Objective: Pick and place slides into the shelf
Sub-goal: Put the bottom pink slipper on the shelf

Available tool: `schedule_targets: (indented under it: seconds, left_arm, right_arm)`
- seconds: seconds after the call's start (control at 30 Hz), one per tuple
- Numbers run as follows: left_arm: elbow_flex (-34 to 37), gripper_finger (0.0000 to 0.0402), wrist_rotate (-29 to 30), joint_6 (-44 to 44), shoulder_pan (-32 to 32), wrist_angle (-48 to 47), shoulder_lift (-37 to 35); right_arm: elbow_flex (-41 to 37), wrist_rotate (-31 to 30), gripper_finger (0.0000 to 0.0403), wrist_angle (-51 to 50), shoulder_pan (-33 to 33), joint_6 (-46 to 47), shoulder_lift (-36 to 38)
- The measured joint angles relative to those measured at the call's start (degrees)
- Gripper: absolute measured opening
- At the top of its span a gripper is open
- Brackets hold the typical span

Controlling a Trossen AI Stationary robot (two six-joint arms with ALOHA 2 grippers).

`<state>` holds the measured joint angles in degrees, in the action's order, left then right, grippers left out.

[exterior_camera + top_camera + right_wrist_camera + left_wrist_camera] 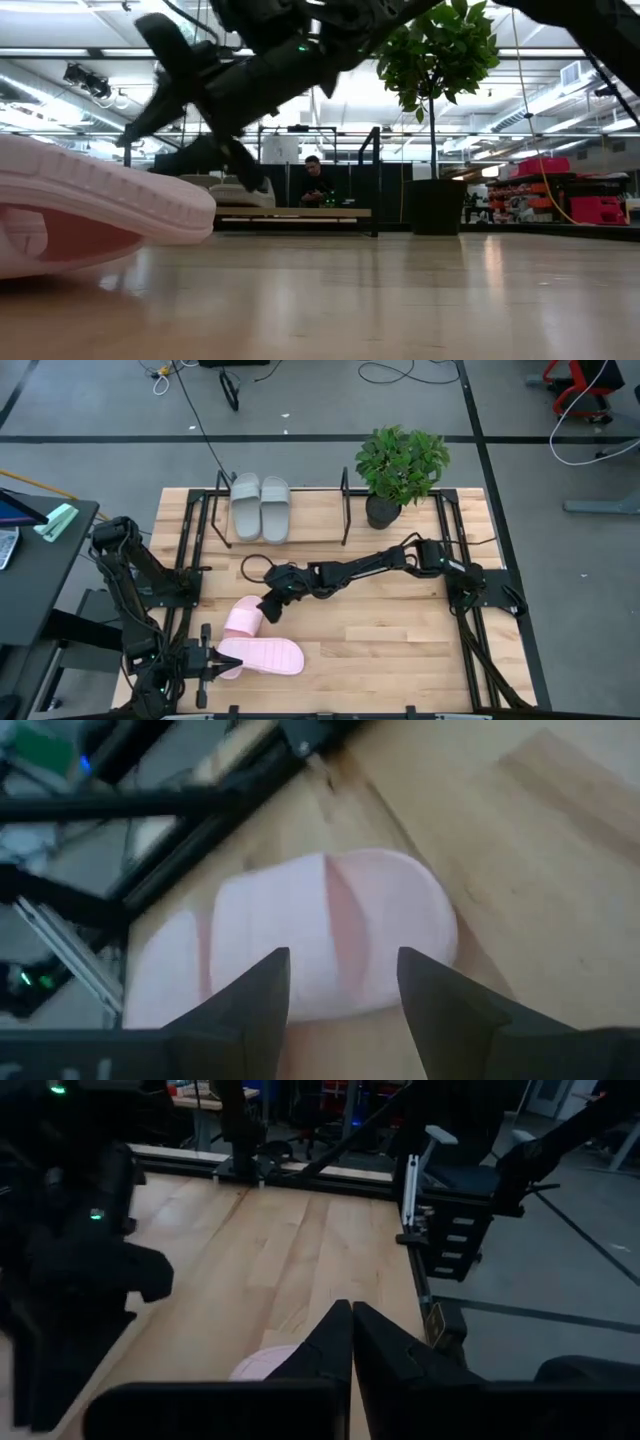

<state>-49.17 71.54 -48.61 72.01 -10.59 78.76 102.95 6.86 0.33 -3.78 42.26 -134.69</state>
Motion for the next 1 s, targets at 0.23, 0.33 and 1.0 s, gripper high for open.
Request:
schedule_targets:
  seconds: [0.23, 0.33, 1.0]
  left_arm:
    - [0.0, 0.003, -0.8, -0.2, 0.8, 0.1, 0.0]
    - [0.0, 0.0026, -0.8, -0.2, 1.4, 0.0, 0.0]
    - [0.0, 0.0026, -0.7, 0.4, 3.4, -0.1, 0.0]
  right_arm:
    - [13.0, 2.9, 0.0191, -7.0, -0.6, -4.7, -6.7]
    - [17.7, 4.6, 0.0191, -10.0, -0.3, -4.8, -9.7]
    - [22.1, 14.1, 0.0165, -11.2, 0.5, -6.0, -14.8]
